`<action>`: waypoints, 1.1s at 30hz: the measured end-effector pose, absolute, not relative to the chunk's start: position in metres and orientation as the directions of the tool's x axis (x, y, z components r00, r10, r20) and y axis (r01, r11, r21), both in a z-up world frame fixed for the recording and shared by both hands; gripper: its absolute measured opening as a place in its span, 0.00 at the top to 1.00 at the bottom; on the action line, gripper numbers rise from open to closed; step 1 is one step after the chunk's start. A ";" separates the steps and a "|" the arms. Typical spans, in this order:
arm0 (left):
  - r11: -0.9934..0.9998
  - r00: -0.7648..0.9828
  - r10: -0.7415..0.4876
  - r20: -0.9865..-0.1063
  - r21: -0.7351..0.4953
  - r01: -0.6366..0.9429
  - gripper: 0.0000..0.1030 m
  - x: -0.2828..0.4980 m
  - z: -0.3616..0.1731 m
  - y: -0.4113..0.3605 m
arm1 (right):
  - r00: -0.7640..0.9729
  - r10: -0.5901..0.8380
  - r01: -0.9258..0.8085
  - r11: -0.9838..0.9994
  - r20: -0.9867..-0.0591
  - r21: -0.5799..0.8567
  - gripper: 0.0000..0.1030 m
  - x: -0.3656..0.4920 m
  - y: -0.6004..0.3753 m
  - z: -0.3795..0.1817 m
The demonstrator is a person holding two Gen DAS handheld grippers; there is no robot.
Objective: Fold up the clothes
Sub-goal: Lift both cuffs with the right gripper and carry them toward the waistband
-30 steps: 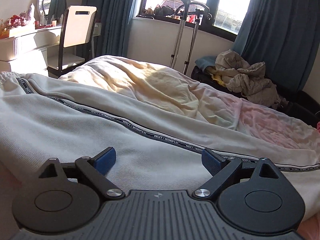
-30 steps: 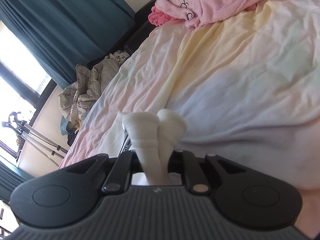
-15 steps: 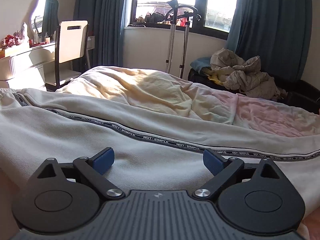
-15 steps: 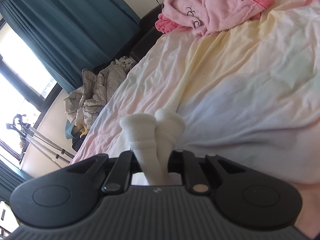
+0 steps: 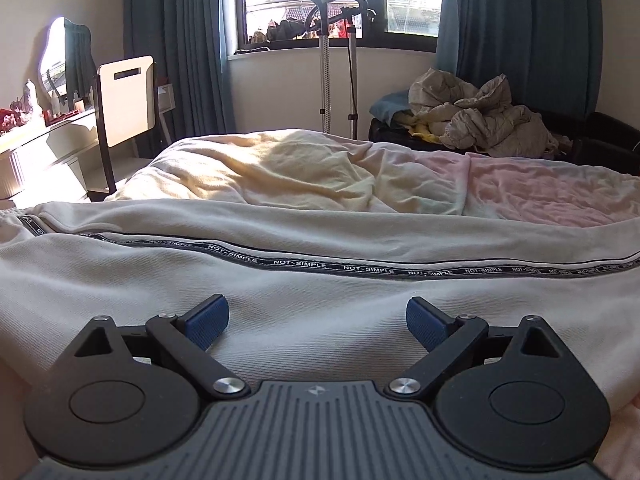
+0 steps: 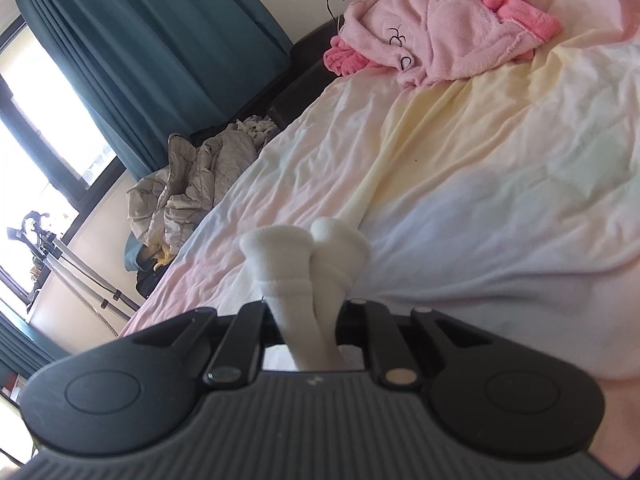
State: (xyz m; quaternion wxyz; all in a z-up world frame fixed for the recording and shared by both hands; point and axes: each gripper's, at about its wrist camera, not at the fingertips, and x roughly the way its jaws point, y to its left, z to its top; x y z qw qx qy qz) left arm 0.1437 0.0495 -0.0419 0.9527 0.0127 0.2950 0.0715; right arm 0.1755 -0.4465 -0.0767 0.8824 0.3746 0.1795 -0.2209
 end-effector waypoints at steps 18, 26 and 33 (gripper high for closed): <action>0.955 0.875 0.234 -0.425 -0.068 -0.288 0.04 0.119 0.006 0.110 | 0.919 -0.293 0.365 0.886 -0.264 0.285 0.89 0.200 -0.339 0.027; 0.848 0.870 0.352 -0.346 -0.275 -0.453 0.04 0.082 0.037 0.182 | 0.989 -0.095 0.107 0.989 -0.112 0.104 0.89 0.208 -0.153 0.080; 0.687 0.781 0.562 -0.273 -0.371 -0.624 0.04 0.042 0.056 0.219 | 0.968 0.181 -0.187 0.982 -0.174 -0.019 0.89 0.173 0.012 0.026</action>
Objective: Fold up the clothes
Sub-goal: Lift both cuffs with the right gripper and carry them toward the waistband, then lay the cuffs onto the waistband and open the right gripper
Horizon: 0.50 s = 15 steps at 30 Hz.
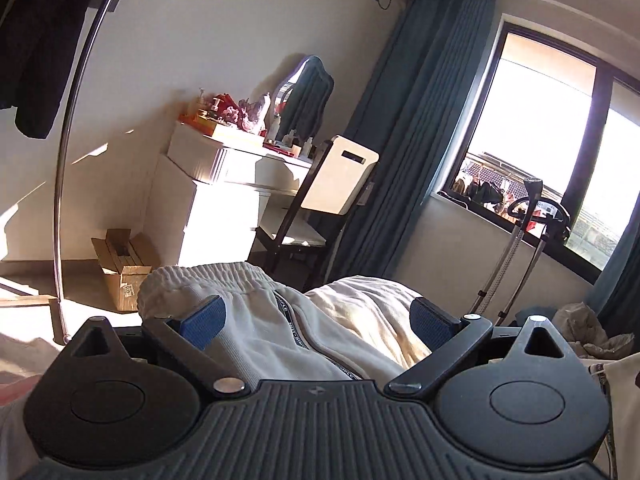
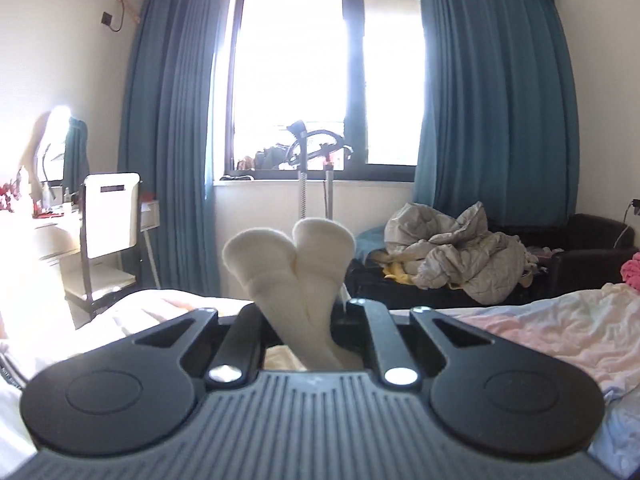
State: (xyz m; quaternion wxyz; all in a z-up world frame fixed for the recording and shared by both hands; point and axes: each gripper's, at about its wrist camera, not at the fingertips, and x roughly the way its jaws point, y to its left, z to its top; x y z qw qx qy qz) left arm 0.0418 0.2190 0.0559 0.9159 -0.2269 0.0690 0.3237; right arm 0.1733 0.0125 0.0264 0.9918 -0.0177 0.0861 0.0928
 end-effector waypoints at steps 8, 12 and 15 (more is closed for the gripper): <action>0.718 0.831 0.487 -0.268 -0.420 -0.556 0.04 0.034 0.058 0.228 | 0.878 0.315 -0.394 0.903 -0.360 -0.171 0.88 0.131 0.095 -0.072; 0.762 0.866 0.416 -0.278 -0.413 -0.499 0.04 0.043 0.054 0.222 | 0.839 0.368 -0.453 0.880 -0.399 -0.141 0.84 0.133 0.082 -0.065; 0.811 0.901 0.315 -0.300 -0.409 -0.419 0.04 0.053 0.048 0.216 | 0.782 0.451 -0.535 0.840 -0.429 -0.092 0.74 0.122 0.061 -0.063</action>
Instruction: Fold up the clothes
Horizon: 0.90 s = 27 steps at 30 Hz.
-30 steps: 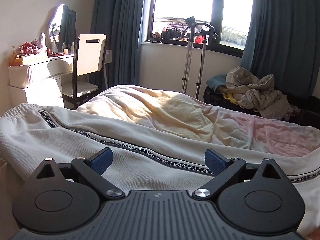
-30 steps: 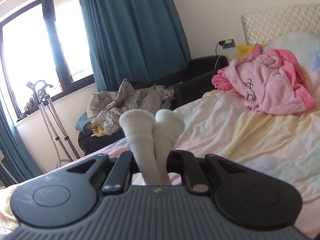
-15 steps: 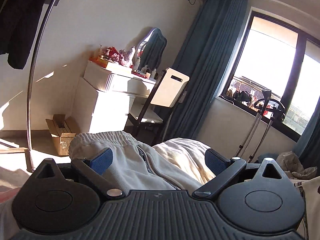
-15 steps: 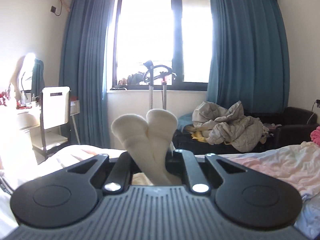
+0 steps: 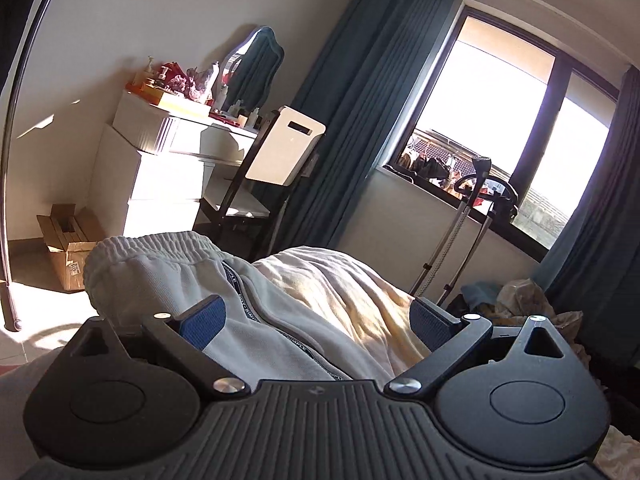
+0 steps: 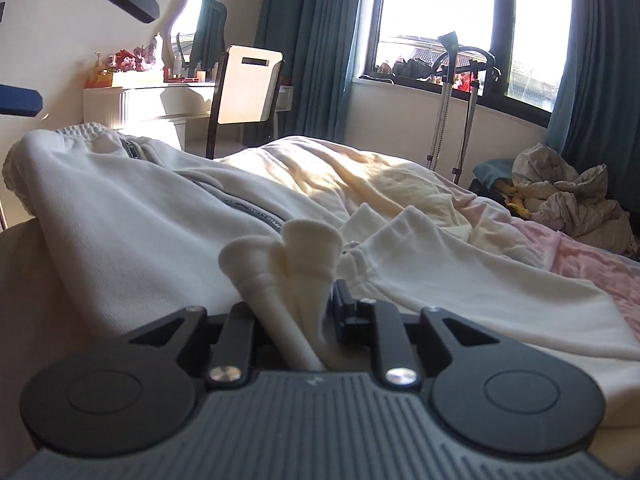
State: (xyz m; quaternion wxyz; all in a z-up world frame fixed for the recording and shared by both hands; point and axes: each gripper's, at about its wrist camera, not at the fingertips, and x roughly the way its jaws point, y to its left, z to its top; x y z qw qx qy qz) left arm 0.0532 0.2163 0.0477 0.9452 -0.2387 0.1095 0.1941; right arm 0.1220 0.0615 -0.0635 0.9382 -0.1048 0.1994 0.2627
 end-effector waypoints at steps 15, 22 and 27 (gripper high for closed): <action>0.951 0.897 0.039 -0.439 -0.259 -0.168 0.06 0.094 0.009 0.169 | 0.878 0.296 -0.265 0.955 -0.376 0.135 0.56 0.101 -0.159 -0.024; 0.943 0.860 0.030 -0.510 -0.272 -0.194 0.13 0.099 -0.005 0.164 | 0.768 0.270 -0.204 0.963 -0.581 0.178 0.55 0.126 -0.176 -0.092; 0.904 0.851 -0.026 -0.525 -0.375 -0.204 0.14 0.099 -0.012 0.168 | 0.768 0.277 -0.182 0.959 -0.578 0.217 0.53 0.122 -0.182 -0.090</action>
